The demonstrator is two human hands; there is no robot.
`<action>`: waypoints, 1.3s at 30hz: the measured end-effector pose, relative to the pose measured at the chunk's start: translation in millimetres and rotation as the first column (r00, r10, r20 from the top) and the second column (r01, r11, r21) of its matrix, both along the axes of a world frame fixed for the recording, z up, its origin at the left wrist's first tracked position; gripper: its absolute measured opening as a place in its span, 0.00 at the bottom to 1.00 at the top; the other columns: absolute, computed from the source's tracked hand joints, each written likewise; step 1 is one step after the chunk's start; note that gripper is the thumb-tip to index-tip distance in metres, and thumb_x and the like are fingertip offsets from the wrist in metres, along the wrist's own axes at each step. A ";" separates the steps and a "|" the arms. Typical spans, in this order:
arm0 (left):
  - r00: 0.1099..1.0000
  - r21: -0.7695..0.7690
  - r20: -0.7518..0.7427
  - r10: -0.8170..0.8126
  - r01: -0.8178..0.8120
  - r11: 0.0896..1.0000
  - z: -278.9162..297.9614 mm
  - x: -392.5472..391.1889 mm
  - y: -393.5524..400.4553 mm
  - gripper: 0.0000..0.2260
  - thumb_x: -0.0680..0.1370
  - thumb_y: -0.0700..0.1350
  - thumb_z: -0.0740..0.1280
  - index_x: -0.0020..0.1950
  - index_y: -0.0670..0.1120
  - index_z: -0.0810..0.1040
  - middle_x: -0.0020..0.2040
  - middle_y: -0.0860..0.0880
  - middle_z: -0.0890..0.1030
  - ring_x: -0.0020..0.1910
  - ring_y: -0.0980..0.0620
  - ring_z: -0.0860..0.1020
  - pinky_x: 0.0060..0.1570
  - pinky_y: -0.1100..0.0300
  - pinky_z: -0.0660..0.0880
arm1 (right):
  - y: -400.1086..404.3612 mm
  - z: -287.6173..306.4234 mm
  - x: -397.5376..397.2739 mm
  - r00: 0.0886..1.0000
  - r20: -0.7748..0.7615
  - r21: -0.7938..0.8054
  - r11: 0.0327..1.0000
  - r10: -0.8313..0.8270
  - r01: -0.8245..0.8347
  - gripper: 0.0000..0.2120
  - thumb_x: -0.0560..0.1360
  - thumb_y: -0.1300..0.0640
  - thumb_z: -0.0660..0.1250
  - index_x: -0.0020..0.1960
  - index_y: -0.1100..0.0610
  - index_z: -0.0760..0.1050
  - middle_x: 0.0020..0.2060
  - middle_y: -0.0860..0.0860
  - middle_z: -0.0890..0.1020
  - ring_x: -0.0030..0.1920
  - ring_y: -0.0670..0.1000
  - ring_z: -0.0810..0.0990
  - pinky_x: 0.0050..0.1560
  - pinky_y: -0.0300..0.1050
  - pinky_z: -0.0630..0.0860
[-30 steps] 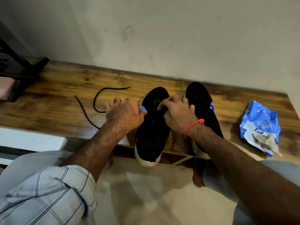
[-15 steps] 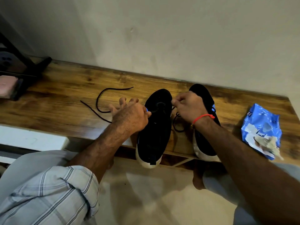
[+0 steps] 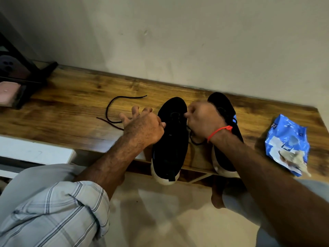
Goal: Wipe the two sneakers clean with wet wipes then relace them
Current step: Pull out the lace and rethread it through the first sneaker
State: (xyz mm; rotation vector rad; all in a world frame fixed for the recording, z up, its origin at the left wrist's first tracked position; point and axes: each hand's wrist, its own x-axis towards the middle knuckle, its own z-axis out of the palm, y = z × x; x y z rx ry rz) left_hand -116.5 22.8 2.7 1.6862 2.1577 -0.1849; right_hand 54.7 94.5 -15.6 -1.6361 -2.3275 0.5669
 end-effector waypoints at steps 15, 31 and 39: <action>1.000 -0.020 0.006 -0.006 0.006 1.000 2.9 1.4 -0.1 0.16 0.84 0.59 0.58 0.67 0.60 0.79 0.80 0.54 0.61 0.79 0.42 0.51 0.70 0.30 0.53 | -30.0 -7.3 -19.4 0.910 0.375 0.228 0.934 0.175 -0.274 0.17 0.78 0.42 0.65 0.63 0.48 0.77 0.73 0.50 0.67 0.74 0.61 0.60 0.67 0.66 0.60; 0.999 -0.039 -0.036 -0.041 0.040 0.998 0.2 0.7 -0.5 0.16 0.83 0.60 0.58 0.68 0.61 0.77 0.80 0.52 0.60 0.79 0.40 0.51 0.70 0.29 0.53 | -23.5 1.5 -15.6 0.912 0.347 0.134 0.951 0.220 -0.280 0.17 0.76 0.39 0.65 0.58 0.48 0.77 0.76 0.50 0.61 0.77 0.61 0.51 0.71 0.67 0.53; 0.999 -0.038 -0.015 -0.028 0.027 0.999 3.1 -1.5 -2.3 0.17 0.83 0.61 0.57 0.68 0.61 0.78 0.81 0.52 0.60 0.79 0.41 0.50 0.70 0.30 0.52 | 15.8 20.8 19.8 0.990 0.103 0.272 0.960 -0.100 0.068 0.10 0.78 0.46 0.65 0.53 0.51 0.78 0.61 0.50 0.76 0.65 0.58 0.67 0.64 0.58 0.63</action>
